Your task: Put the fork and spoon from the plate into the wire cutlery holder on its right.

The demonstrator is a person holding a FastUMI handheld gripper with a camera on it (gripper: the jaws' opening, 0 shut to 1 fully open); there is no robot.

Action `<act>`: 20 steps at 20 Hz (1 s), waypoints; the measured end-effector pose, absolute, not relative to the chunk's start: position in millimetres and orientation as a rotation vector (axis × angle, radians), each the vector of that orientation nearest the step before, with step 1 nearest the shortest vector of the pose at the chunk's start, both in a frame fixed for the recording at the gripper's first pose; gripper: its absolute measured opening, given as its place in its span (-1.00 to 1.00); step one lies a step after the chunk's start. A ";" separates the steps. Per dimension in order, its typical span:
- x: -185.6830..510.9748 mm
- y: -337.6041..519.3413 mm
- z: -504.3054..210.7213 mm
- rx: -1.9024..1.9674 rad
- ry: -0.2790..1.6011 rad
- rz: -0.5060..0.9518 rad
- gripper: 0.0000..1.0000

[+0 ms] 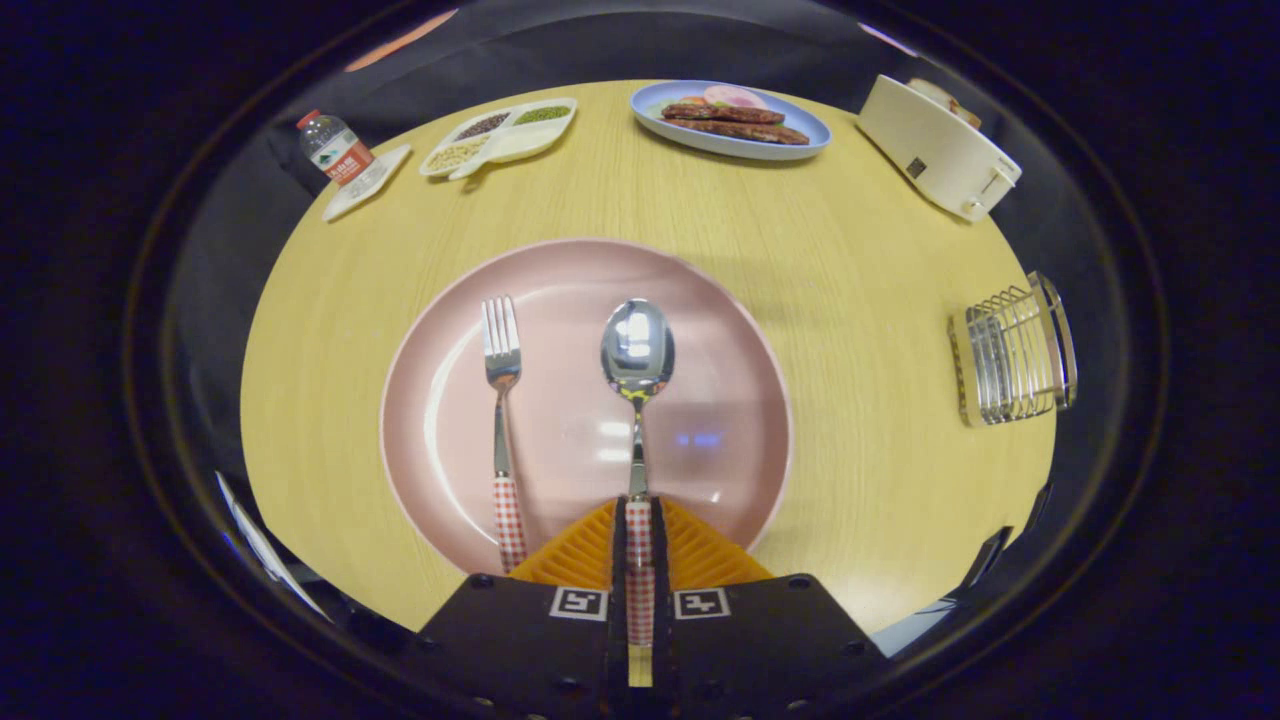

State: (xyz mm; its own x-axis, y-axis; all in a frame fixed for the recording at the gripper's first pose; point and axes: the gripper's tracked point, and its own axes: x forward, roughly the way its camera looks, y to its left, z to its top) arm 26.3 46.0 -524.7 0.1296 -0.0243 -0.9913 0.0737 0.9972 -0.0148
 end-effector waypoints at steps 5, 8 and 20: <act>28.7 41.3 -507.1 0.034 1.397 -0.031 -0.98; 27.3 32.6 -480.2 0.064 1.379 -0.020 -0.98; -0.5 -118.5 -374.6 0.118 1.345 -0.066 -0.98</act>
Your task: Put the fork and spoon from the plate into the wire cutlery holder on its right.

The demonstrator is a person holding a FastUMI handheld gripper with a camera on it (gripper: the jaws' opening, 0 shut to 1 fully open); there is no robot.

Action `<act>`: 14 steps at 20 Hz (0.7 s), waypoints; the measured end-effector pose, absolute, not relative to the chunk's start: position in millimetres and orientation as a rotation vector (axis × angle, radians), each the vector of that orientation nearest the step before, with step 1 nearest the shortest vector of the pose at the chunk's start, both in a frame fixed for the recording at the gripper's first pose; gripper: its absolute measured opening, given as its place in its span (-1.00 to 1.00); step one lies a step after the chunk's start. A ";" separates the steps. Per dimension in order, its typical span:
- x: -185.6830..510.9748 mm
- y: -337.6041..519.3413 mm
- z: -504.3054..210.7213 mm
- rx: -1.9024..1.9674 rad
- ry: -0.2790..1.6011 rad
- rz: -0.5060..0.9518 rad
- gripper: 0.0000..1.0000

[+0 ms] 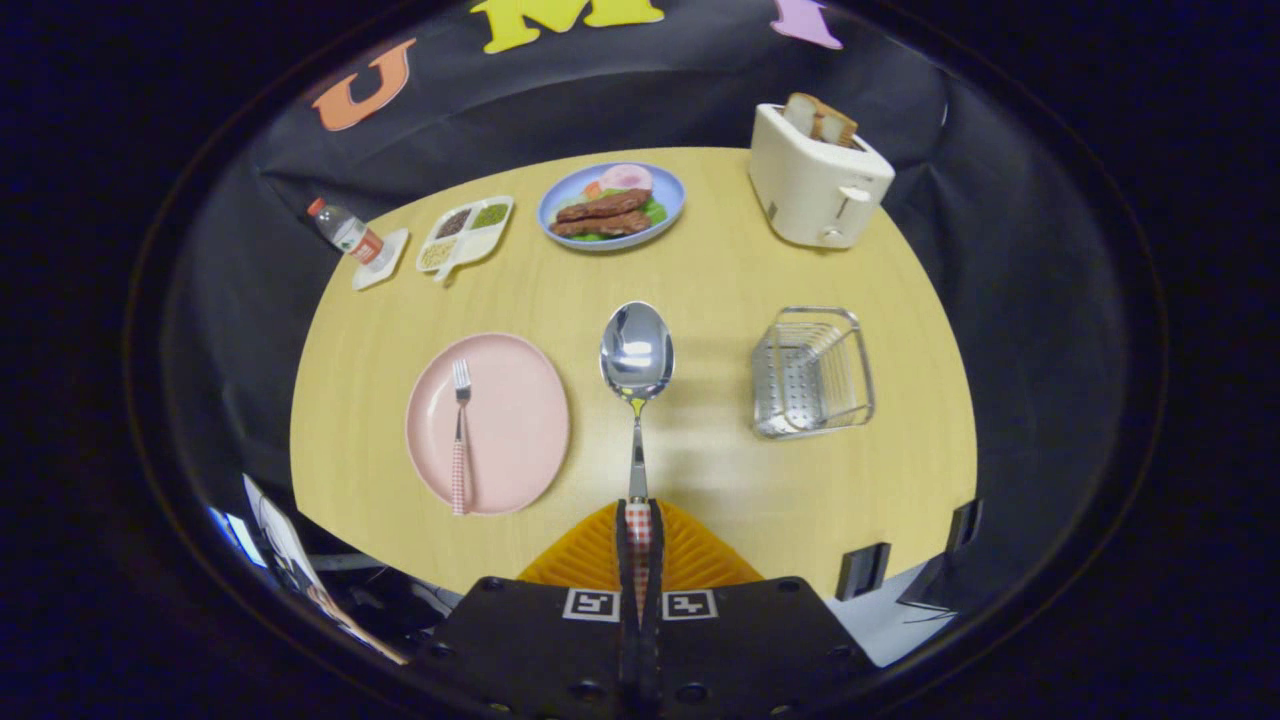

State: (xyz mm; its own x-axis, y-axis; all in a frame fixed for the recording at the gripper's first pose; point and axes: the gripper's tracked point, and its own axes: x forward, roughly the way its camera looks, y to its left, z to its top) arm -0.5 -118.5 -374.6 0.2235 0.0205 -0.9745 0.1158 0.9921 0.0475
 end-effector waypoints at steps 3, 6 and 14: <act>-8.9 -169.0 -368.3 0.106 1.350 -0.098 -0.99; -16.2 -201.2 -367.1 0.110 1.374 -0.095 -0.99; -9.3 -230.9 -373.9 0.136 1.548 -0.018 -0.98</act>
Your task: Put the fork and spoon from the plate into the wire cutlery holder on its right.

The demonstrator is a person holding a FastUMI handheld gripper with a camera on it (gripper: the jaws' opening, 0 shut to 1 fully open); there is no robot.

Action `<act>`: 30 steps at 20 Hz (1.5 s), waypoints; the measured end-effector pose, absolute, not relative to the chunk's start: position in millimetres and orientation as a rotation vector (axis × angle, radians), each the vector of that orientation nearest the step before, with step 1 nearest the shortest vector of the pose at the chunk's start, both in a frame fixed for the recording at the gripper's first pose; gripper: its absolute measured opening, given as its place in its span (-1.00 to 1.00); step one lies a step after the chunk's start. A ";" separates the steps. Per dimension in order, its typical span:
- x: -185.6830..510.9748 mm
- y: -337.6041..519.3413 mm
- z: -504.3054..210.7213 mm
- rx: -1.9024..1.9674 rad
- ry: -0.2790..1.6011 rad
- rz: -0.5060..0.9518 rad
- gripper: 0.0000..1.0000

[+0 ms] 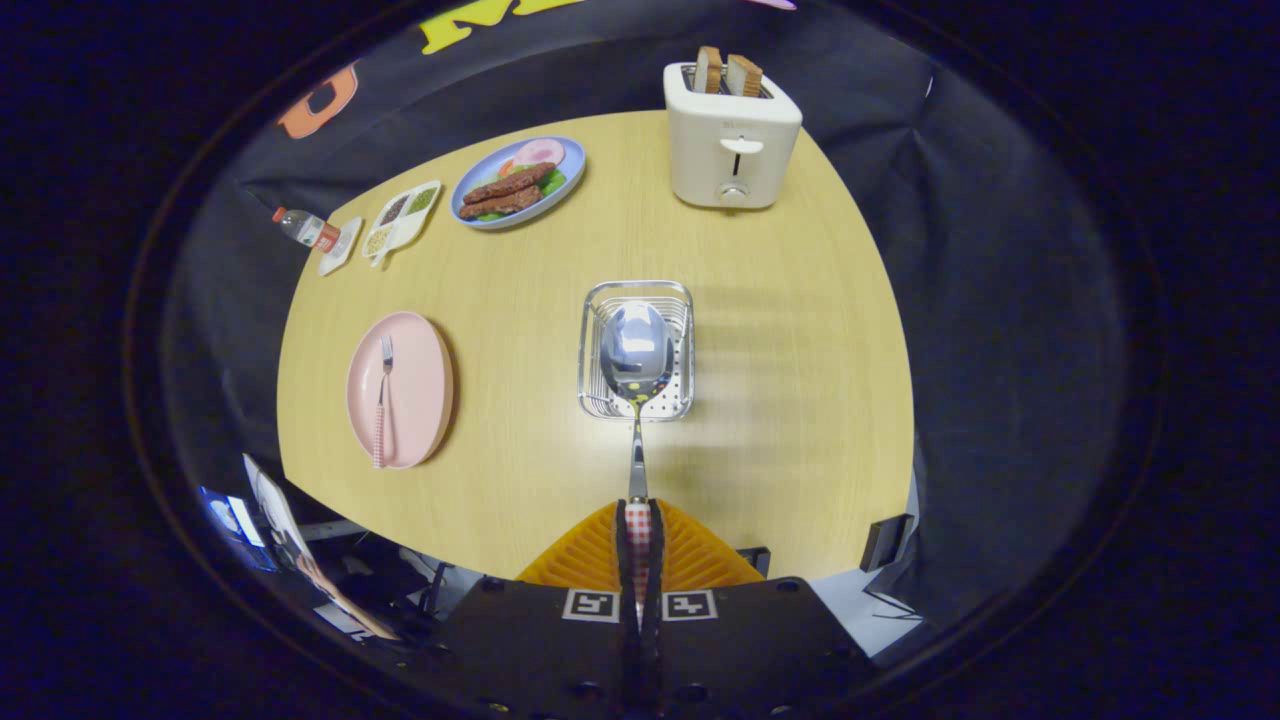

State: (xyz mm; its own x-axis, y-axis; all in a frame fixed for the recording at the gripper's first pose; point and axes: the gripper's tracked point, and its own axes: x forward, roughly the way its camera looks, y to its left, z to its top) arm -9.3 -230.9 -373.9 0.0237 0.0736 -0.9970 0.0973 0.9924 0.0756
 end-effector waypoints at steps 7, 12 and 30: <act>8.5 -232.7 -389.5 0.185 1.747 0.007 -0.98; 27.8 -235.2 -395.3 0.138 1.773 0.011 -0.94; 63.2 -181.8 -363.5 0.123 1.577 0.073 0.31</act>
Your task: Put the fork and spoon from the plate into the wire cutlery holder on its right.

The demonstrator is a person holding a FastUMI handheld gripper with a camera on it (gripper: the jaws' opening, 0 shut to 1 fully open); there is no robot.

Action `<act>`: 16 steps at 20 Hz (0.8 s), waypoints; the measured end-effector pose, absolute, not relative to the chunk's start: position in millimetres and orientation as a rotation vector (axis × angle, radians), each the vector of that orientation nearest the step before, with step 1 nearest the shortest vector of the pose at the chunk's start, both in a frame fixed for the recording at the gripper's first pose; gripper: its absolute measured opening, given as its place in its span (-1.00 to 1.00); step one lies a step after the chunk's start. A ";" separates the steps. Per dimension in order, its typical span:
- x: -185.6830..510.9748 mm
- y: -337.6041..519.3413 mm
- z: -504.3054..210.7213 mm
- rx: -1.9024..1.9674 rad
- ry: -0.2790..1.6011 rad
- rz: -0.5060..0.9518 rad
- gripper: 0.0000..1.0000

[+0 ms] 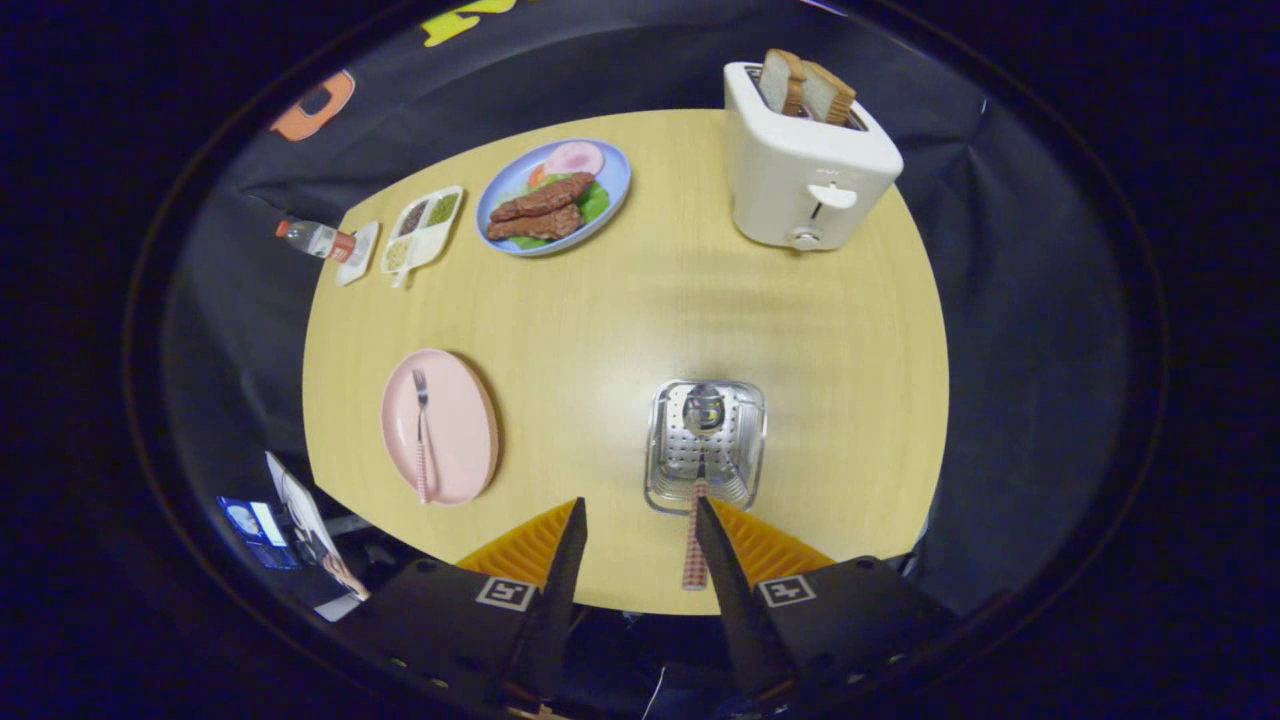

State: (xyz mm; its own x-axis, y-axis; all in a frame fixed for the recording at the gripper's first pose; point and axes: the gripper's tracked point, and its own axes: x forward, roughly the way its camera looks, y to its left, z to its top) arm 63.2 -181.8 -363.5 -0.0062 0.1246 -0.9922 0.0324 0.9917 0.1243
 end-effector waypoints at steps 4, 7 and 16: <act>52.8 -126.4 -366.6 0.115 1.557 0.120 0.65; 42.9 -73.2 -374.9 0.133 1.545 0.170 0.80; 34.8 42.1 -417.3 0.110 1.479 0.166 0.92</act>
